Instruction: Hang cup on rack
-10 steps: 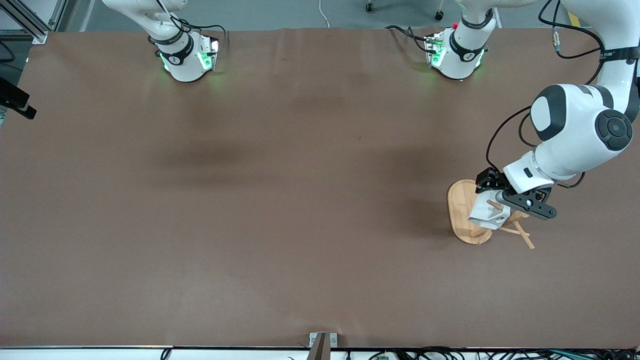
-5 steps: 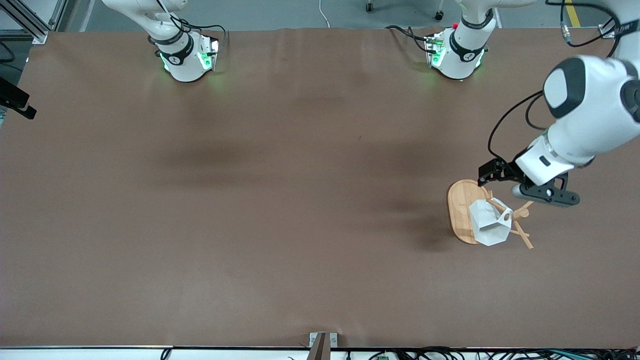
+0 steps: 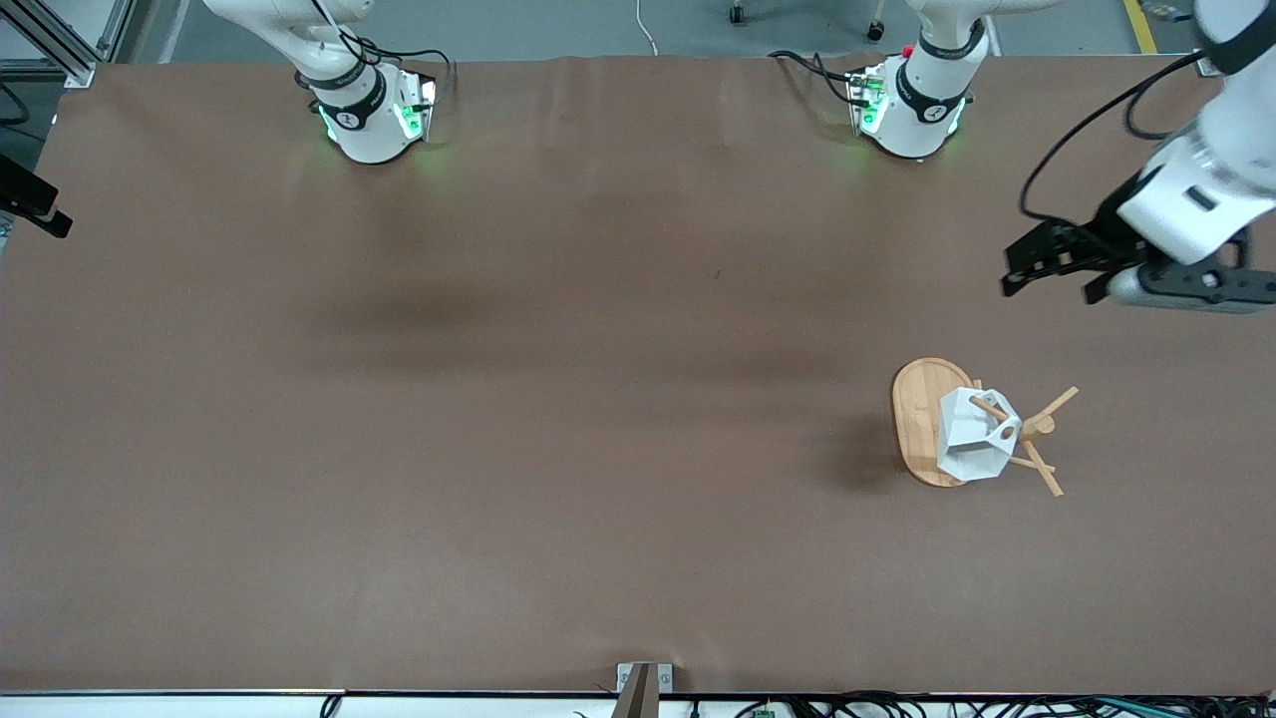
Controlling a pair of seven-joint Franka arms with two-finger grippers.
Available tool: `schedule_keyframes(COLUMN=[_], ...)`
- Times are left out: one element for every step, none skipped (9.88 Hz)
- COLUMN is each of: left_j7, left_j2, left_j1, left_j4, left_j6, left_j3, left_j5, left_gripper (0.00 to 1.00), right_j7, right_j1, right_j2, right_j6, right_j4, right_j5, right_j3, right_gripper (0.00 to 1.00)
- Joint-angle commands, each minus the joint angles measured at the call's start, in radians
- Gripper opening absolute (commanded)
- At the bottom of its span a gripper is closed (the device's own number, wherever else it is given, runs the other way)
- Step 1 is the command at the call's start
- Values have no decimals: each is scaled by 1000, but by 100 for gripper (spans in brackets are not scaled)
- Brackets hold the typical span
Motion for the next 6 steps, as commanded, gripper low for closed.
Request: schedule_keyframes(left_j7=[5, 3, 3, 8, 6, -1], left_j2=[22, -12, -36, -46, -52, -52], left_j1=[-6, -12, -26, -49, -64, -65], left_j4=[78, 69, 62, 60, 48, 48], left_j6=[-137, -160, -183, -196, -191, -191], left_j3=[-2, 4, 18, 38, 56, 58], left_j5=[45, 59, 83, 106, 111, 111], left_gripper=[100, 100, 100, 100, 100, 100], right_j7=[2, 4, 2, 1, 1, 2], right_j1=[-4, -4, -5, -7, -5, -5], right_j2=[6, 6, 6, 8, 8, 8], right_j6=[-10, -10, -8, -7, -8, -8], right_j4=[11, 11, 11, 13, 13, 13], right_j5=[-18, -18, -18, -18, -18, -18], right_j3=[0, 0, 0, -2, -2, -2], right_gripper=[100, 100, 100, 100, 100, 100])
